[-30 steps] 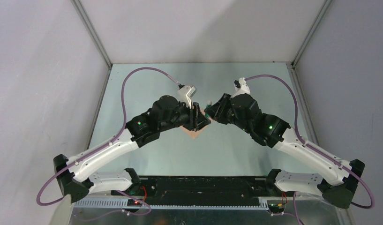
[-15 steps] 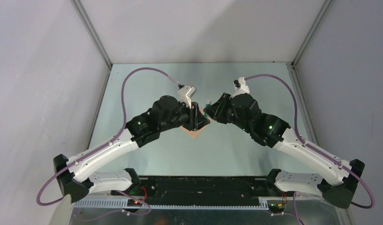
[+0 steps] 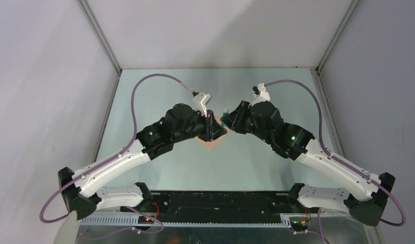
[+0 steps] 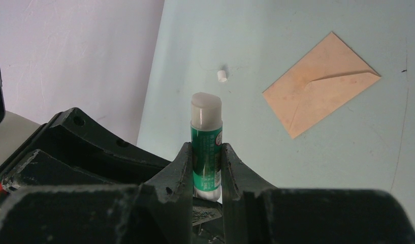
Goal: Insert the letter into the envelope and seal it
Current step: Screw the solid glue.
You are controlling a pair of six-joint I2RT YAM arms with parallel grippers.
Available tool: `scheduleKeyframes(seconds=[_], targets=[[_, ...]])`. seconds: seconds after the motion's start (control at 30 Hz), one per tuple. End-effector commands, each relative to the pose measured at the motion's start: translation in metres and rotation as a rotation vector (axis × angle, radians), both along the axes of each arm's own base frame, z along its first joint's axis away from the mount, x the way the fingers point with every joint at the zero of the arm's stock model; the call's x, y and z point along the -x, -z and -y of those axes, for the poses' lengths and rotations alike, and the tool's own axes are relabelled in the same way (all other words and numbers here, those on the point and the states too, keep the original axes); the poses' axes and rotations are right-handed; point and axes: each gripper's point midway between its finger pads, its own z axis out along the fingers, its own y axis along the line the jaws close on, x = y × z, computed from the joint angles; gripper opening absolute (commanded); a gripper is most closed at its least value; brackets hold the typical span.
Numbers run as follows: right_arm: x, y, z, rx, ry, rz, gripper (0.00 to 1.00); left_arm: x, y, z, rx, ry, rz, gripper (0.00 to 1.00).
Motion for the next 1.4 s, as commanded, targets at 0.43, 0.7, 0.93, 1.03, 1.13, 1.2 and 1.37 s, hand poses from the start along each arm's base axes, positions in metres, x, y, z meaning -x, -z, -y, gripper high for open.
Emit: scheduleKeyframes(seconds=[0.43,0.7,0.93,1.03,1.13,1.2,1.37], targets=[[0.015,-0.048,-0.004,-0.163,-0.112,0.226,0.00,0.013,-0.066,-0.003,0.302,0.096,0.014,0.00],[0.029,-0.066,-0.005,-0.301,-0.222,0.367,0.00,0.027,-0.082,-0.007,0.415,0.178,0.045,0.00],[0.053,-0.094,-0.010,-0.446,-0.521,0.490,0.00,0.048,-0.116,-0.012,0.565,0.300,0.066,0.00],[0.062,-0.106,-0.009,-0.483,-0.602,0.554,0.00,0.054,-0.126,-0.014,0.605,0.328,0.064,0.00],[0.070,-0.112,-0.006,-0.522,-0.674,0.559,0.00,0.059,-0.142,-0.019,0.674,0.348,0.083,0.00],[0.076,-0.121,-0.004,-0.558,-0.717,0.575,0.00,0.062,-0.149,-0.022,0.720,0.368,0.086,0.00],[0.100,-0.141,0.000,-0.670,-0.862,0.620,0.00,0.075,-0.169,-0.023,0.833,0.490,0.083,0.00]])
